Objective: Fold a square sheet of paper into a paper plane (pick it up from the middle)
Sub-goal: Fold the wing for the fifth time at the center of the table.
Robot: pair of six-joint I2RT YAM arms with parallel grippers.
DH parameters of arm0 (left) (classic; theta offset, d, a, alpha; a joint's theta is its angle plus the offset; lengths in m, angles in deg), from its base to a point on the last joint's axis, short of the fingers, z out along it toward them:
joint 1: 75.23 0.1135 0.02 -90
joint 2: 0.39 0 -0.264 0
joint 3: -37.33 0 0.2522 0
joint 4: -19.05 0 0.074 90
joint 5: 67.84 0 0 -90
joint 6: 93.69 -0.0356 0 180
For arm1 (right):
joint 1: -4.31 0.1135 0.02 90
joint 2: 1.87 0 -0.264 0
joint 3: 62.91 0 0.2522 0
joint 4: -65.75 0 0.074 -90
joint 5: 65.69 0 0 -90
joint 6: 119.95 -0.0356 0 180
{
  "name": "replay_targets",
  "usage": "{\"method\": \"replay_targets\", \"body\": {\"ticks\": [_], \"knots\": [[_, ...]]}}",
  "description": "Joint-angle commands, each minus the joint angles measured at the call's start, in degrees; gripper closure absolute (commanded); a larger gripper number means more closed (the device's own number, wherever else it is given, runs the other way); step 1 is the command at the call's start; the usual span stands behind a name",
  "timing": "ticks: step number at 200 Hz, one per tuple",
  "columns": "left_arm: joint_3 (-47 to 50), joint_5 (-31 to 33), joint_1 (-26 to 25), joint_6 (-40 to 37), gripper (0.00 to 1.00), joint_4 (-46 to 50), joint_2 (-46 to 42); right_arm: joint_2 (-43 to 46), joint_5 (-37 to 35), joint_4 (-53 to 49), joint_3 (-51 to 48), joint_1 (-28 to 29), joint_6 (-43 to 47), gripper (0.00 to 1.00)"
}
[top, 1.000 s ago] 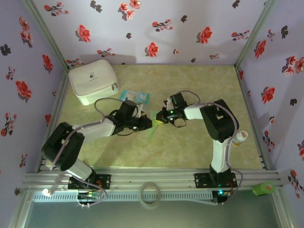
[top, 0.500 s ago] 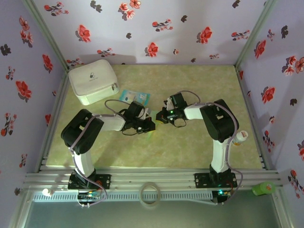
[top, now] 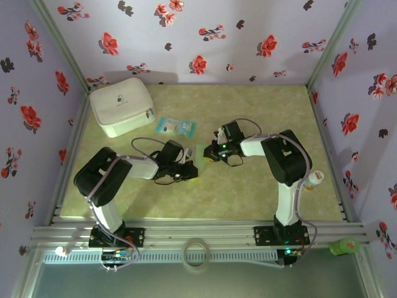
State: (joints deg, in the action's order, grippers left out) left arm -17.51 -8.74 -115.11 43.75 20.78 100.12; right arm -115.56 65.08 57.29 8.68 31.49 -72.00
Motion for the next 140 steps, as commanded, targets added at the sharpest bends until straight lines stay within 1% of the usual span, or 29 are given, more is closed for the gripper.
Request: {"method": "replay_targets", "body": {"ticks": [1, 62, 86, 122, 130, 140], "knots": [[3.5, 0.6, -0.9, 0.1, 0.94, 5.8, -2.0, -3.2, -6.1, -3.3, -1.1, 0.4, 0.5, 0.95], [9.1, 0.9, -1.5, 0.1, 0.94, 7.9, -8.4, -3.1, -6.2, -3.3, -1.1, 0.4, 0.4, 0.95], [9.1, 1.9, -1.5, -0.6, 0.96, 9.6, -11.6, -3.1, -6.2, -3.4, -0.9, 0.4, 0.4, 0.95], [7.2, 7.1, -1.5, -1.9, 0.97, 8.4, -20.2, -3.0, -6.1, -3.1, -1.0, 0.6, 0.0, 0.95], [6.3, 8.3, -1.3, -2.4, 0.96, 8.1, -20.8, -3.0, -6.3, -3.0, -1.1, 0.6, -0.1, 0.95], [5.0, 8.2, -0.9, -2.9, 0.96, 7.4, -20.0, -3.3, -6.2, -3.0, -0.9, 0.7, -0.2, 0.95]]}}
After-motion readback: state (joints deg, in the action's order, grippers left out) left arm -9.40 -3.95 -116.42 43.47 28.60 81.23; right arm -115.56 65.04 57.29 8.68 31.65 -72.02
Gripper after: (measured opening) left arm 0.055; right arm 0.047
